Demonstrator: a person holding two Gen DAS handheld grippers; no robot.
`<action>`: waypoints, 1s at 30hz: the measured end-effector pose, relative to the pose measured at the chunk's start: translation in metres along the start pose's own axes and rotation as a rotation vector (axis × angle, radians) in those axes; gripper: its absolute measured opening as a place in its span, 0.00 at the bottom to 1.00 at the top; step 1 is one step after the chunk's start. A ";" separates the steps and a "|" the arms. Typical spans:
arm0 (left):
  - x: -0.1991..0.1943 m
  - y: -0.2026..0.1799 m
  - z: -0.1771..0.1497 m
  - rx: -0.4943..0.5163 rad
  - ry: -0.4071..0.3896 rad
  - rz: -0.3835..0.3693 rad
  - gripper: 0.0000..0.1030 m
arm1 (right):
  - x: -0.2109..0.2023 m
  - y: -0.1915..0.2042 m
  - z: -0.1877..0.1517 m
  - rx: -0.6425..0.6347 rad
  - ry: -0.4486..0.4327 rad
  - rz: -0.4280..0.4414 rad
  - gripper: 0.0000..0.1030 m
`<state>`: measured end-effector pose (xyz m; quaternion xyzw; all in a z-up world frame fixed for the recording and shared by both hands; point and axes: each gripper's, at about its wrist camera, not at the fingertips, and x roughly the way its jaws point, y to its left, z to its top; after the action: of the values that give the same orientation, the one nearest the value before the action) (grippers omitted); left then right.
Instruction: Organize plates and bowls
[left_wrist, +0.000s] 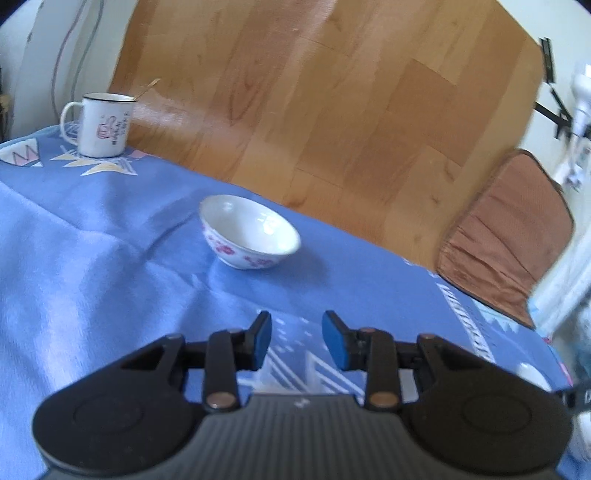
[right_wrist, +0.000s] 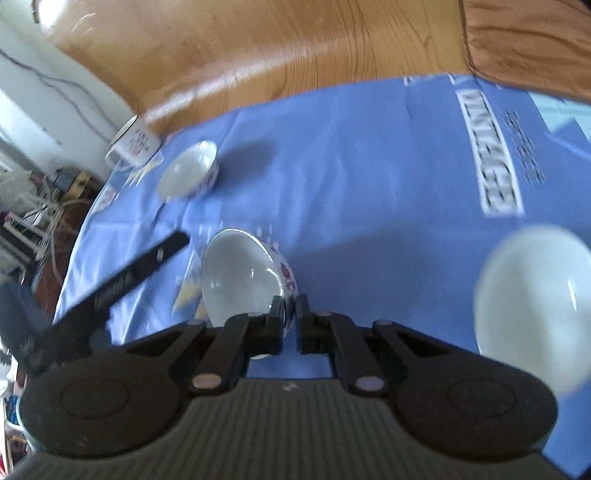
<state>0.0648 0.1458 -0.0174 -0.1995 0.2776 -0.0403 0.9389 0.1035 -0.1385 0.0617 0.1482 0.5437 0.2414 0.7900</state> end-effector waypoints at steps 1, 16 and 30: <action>-0.006 -0.004 -0.002 0.005 0.012 -0.018 0.30 | -0.004 -0.001 -0.006 0.002 0.003 0.007 0.08; -0.018 -0.065 -0.027 0.189 0.191 -0.009 0.30 | -0.015 -0.001 -0.036 -0.099 -0.105 -0.011 0.17; -0.003 -0.085 -0.034 0.228 0.252 -0.001 0.20 | -0.026 -0.001 -0.059 -0.113 -0.272 -0.033 0.21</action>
<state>0.0473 0.0564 -0.0086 -0.0852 0.3867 -0.0969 0.9131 0.0416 -0.1556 0.0603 0.1260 0.4195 0.2364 0.8673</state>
